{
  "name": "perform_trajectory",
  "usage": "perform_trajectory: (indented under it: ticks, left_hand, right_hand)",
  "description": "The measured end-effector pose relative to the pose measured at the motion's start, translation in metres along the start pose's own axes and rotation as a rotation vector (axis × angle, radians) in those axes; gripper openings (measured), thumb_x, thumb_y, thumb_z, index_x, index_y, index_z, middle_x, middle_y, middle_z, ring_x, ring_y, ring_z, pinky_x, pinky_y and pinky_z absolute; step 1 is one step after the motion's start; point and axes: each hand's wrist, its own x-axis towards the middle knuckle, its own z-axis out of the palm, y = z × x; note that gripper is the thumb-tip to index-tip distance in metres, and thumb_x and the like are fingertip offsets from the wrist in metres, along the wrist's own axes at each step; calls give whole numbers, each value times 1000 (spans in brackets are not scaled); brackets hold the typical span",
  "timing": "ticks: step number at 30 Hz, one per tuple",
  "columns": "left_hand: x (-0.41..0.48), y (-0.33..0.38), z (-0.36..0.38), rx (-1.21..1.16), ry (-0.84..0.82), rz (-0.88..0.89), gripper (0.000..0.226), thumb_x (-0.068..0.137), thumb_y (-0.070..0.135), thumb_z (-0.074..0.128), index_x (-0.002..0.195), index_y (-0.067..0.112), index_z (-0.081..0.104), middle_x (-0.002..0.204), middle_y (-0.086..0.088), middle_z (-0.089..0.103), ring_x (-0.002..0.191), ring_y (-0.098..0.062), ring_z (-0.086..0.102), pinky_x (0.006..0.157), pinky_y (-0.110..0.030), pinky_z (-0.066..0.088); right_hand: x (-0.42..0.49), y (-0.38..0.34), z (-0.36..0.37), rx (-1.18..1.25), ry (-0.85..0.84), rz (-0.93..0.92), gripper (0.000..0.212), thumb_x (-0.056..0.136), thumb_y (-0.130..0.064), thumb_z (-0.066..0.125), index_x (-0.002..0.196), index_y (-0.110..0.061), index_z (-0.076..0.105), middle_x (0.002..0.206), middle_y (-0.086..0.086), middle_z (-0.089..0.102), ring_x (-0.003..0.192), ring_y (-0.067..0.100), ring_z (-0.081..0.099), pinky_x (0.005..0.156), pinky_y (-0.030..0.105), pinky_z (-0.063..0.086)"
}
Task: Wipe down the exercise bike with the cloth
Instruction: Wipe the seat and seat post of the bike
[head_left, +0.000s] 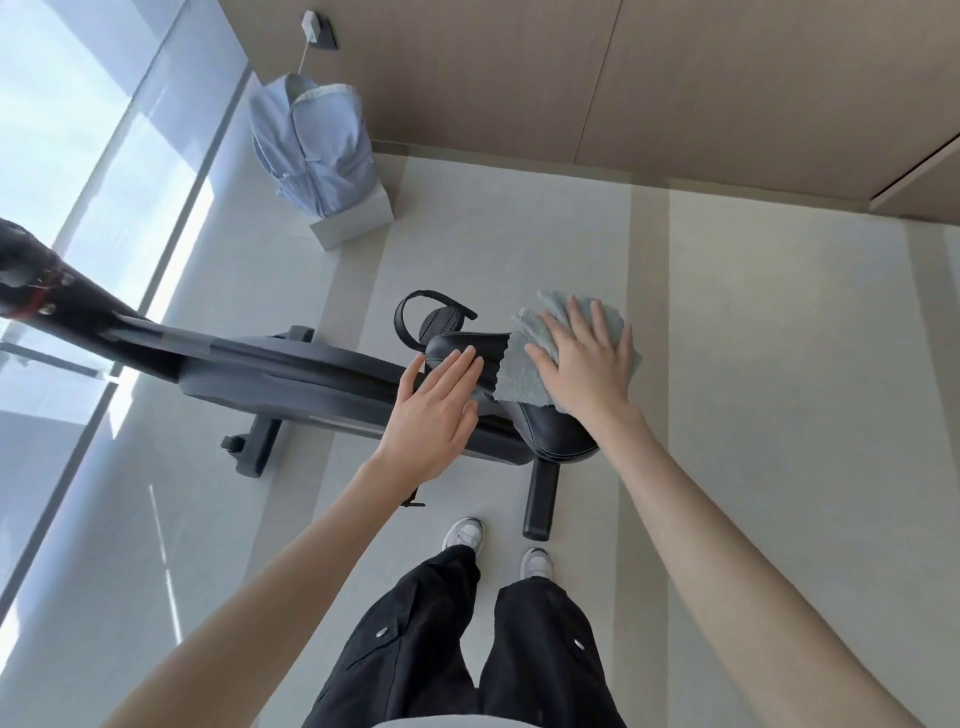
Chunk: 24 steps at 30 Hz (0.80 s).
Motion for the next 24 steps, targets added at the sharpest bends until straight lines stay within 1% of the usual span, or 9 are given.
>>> perform_trajectory:
  ticks: [4, 7, 9, 12, 14, 18, 20, 22, 24]
  left_hand:
    - [1, -5, -3, 21, -26, 30, 50, 98, 29, 31, 142, 9, 41, 151, -5, 36, 140, -16, 32, 116, -40, 3]
    - [1, -8, -3, 46, -38, 54, 49, 97, 27, 34, 142, 8, 41, 151, -5, 36, 140, -17, 32, 117, -41, 4]
    - [1, -10, -2, 53, -49, 63, 50, 97, 27, 34, 143, 9, 40, 151, -5, 35, 140, -16, 31, 118, -41, 5]
    - [1, -13, -1, 49, -59, 70, 51, 98, 30, 27, 143, 9, 40, 152, -4, 34, 141, -16, 29, 118, -42, 5]
    - [-2, -16, -3, 14, -37, 48, 52, 97, 30, 26, 141, 7, 43, 150, -7, 37, 139, -19, 33, 117, -42, 8]
    - [-18, -33, -10, -53, 71, -86, 50, 97, 26, 28, 140, 6, 43, 149, -8, 38, 139, -19, 32, 117, -41, 10]
    - [-26, -43, -14, -56, 97, -138, 51, 97, 26, 28, 142, 6, 40, 150, -8, 37, 140, -19, 29, 118, -43, 10]
    - [-33, -51, -19, -57, 97, -182, 52, 97, 28, 26, 143, 6, 38, 151, -8, 36, 141, -19, 27, 118, -43, 9]
    - [-38, -56, -21, -50, 94, -216, 53, 98, 29, 24, 145, 7, 35, 152, -7, 33, 142, -19, 26, 119, -41, 5]
  right_hand:
    - [-57, 2, 10, 13, 56, -53, 50, 97, -42, 39, 143, -23, 36, 154, 3, 25, 143, 27, 16, 112, 56, 17]
    - [-89, 12, 17, 47, 137, -113, 50, 91, -26, 59, 137, -12, 45, 148, 11, 36, 138, 35, 28, 106, 59, 31]
    - [-87, 17, 17, 35, 157, -148, 53, 88, -22, 65, 136, -9, 47, 146, 13, 39, 136, 37, 31, 106, 60, 30]
    - [-62, 11, 12, -19, 117, -213, 52, 92, -31, 57, 138, -13, 44, 148, 10, 37, 138, 36, 28, 109, 59, 20]
    - [-41, 1, 10, -99, 56, -299, 52, 96, -39, 47, 142, -17, 38, 151, 6, 31, 140, 33, 24, 111, 59, 14]
    - [-1, -37, 13, -218, -56, -431, 57, 98, -50, 22, 149, -27, 9, 156, -1, 19, 143, 25, 16, 112, 57, 7]
    - [16, -63, 13, -196, -99, -479, 54, 99, -49, 25, 148, -31, 11, 154, 0, 25, 138, 26, 27, 109, 55, 18]
    - [26, -90, 12, -209, -127, -534, 48, 97, -45, 37, 142, -33, 25, 144, 3, 40, 125, 30, 41, 97, 49, 34]
    - [31, -106, 11, -249, -122, -575, 42, 94, -41, 44, 134, -31, 39, 131, 4, 49, 114, 31, 48, 88, 45, 40]
